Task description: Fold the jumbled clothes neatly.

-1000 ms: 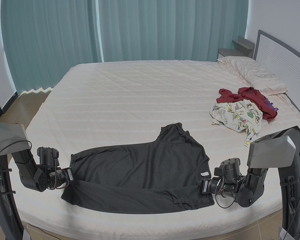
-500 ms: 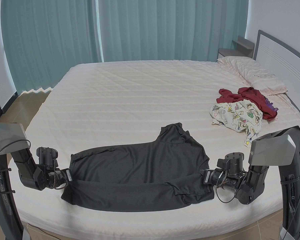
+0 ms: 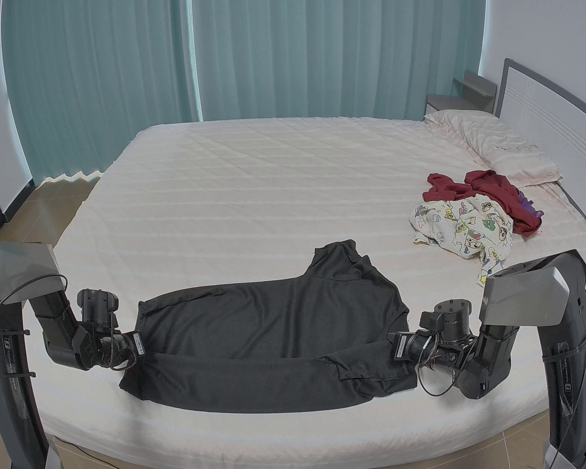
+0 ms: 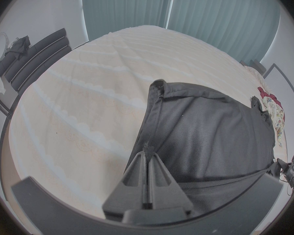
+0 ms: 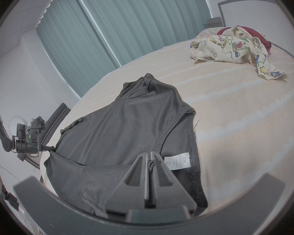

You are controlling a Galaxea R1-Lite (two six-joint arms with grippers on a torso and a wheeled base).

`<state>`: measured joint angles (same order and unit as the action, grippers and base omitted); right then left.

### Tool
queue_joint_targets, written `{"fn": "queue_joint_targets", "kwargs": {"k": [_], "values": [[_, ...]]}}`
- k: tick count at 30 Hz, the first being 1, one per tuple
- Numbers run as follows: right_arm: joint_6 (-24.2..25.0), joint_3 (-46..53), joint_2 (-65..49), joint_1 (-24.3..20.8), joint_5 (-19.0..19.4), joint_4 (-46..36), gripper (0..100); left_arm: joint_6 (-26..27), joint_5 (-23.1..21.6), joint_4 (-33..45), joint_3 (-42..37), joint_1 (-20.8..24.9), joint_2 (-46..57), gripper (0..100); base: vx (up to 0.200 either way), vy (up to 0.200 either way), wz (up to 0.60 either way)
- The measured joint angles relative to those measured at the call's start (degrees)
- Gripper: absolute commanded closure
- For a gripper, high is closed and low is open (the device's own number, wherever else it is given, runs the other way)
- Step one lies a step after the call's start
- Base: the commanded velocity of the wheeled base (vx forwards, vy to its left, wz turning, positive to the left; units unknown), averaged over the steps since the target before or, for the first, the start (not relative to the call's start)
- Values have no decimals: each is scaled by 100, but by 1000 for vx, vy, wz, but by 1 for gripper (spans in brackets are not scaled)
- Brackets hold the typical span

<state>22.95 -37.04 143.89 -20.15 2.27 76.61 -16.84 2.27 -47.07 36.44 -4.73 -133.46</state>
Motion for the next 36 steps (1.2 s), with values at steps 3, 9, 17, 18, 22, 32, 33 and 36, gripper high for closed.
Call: {"fn": "queue_joint_targets", "kwargs": {"k": [3, 9, 17, 18, 22, 32, 33, 36], "values": [[-5, -59, 35, 0, -44, -5, 0, -13, 0, 152, 88, 2, -61, 100, 0, 0, 0], [-10, -96, 96, -7, -79, -7, 0, -35, 0, 451, 247, 0, -129, 0, 0, 0, 0], [0, -100, 49, 73, -227, 6, 0, -117, 0, 502, 377, -119, -132, 0, 0, 0, 0], [2, -87, 18, 106, -247, 6, 0, -137, 0, 503, 377, -155, -107, 0, 0, 0, 0], [20, -30, -107, 222, -291, 6, 0, -155, -38, 506, 293, -299, 77, 0, 0, 0, 0], [94, 316, -444, 489, -346, 13, 0, -363, -127, 471, -524, -527, 1139, 0, 60, 0, 0], [110, 350, -472, 494, -350, 13, 0, -388, -156, 468, -612, -535, 1248, 0, 200, 0, 0], [145, 453, -560, 496, -357, 15, 0, -438, -260, 473, -855, -549, 1543, 0, 200, 0, 0]]}}
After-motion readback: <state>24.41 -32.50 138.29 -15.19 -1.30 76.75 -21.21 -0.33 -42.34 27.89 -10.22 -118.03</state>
